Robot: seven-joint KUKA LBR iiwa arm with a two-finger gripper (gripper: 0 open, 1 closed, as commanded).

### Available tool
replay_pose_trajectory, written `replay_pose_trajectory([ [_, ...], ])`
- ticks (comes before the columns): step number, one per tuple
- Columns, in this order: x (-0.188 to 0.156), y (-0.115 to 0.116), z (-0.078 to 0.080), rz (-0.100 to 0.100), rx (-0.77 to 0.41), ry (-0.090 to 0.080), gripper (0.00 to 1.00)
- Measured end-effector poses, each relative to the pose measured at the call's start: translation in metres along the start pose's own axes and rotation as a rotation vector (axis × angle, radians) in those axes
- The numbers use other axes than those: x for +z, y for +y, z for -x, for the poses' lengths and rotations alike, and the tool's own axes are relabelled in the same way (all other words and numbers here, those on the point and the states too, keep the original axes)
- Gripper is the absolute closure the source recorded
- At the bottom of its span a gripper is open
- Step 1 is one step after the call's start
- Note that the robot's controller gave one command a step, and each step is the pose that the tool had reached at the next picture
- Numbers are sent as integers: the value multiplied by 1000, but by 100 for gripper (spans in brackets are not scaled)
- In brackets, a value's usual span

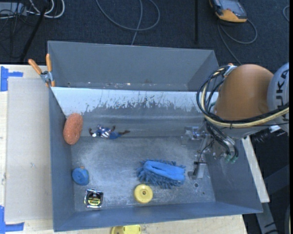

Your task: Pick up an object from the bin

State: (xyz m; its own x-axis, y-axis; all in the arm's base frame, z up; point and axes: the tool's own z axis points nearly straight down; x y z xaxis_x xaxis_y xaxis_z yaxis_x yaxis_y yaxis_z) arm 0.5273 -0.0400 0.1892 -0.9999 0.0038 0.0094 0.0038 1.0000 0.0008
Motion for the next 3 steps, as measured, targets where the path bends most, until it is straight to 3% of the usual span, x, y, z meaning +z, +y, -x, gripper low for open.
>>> replay_pose_trajectory([
  [1,-4,0,2,-1,-2,-8,0],
  [2,79,24,4,0,60,-12,0],
  [3,105,31,-1,0,52,-2,0],
])
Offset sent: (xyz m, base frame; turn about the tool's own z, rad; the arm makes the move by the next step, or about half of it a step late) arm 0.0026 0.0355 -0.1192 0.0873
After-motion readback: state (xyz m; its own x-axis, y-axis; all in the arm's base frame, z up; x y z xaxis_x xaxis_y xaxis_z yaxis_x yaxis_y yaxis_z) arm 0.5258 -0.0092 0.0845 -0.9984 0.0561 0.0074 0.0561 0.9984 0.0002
